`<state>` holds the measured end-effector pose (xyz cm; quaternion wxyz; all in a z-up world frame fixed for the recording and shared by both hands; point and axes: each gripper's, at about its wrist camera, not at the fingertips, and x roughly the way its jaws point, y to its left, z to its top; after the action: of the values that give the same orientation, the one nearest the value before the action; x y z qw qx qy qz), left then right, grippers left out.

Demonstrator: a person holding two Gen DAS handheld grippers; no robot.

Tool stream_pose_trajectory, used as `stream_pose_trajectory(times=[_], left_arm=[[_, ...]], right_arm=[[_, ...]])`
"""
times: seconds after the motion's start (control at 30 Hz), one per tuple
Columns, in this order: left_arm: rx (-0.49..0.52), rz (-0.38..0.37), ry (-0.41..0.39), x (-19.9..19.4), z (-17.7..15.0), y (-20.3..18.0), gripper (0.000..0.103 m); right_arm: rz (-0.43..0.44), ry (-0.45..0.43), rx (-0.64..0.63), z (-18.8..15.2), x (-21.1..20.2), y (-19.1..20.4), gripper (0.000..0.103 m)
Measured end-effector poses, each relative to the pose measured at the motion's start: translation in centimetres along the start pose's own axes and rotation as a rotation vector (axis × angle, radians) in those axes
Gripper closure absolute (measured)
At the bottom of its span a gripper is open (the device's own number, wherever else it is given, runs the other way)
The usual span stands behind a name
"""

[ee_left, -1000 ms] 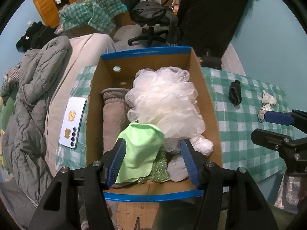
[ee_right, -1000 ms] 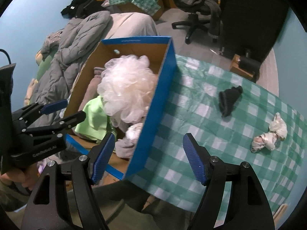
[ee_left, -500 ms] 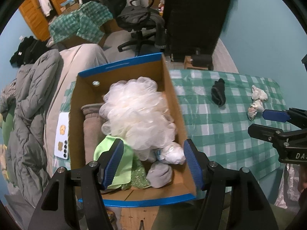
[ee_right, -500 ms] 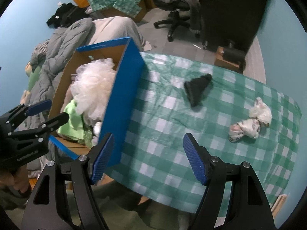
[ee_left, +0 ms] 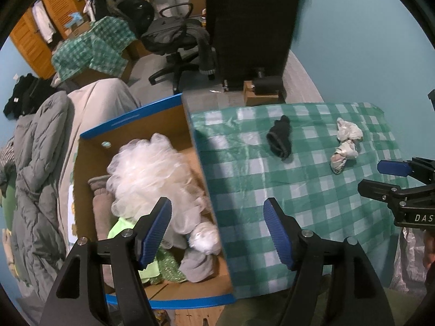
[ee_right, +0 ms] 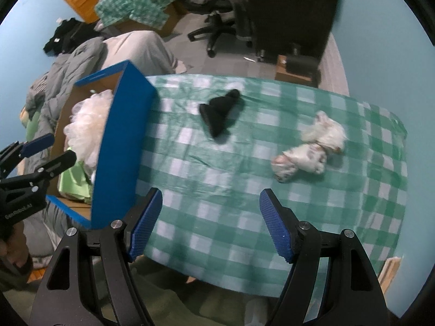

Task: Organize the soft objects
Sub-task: 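Move both tools back over the table toward the black sock and plastic bundle, then grasp the white plastic bag bundle with the right tool while the left tool grasps the black sock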

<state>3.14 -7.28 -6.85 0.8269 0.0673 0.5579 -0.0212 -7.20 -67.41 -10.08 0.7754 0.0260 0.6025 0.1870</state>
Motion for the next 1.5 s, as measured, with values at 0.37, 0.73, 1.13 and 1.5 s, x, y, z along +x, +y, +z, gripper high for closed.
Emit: stream_pose_trajectory(times=[0.37,0.73,1.13,1.5], left_arm=[[0.072,-0.028,0.013,1.8,2.5,-4.0,0.028],[0.125,-0.06,0.057,4.9,5.0,-6.7,0.028],[0.165,-0.073,0.101,8.9,7.4,-8.4,0.022],[0.142,-0.105,0.145,13.2,8.7,-9.0,0.022]], right_arm=[[-0.091,0.012,0.117,-1.5,-0.4,-7.0,0.028],[-0.13,0.014,0.174,-0.6,0.0,-11.3,0.028],[-0.115,0.03,0.241,2.4,3.3,-13.6,0.028],[-0.153,0.086,0.284,4.4,7.3,-15.2,0.028]])
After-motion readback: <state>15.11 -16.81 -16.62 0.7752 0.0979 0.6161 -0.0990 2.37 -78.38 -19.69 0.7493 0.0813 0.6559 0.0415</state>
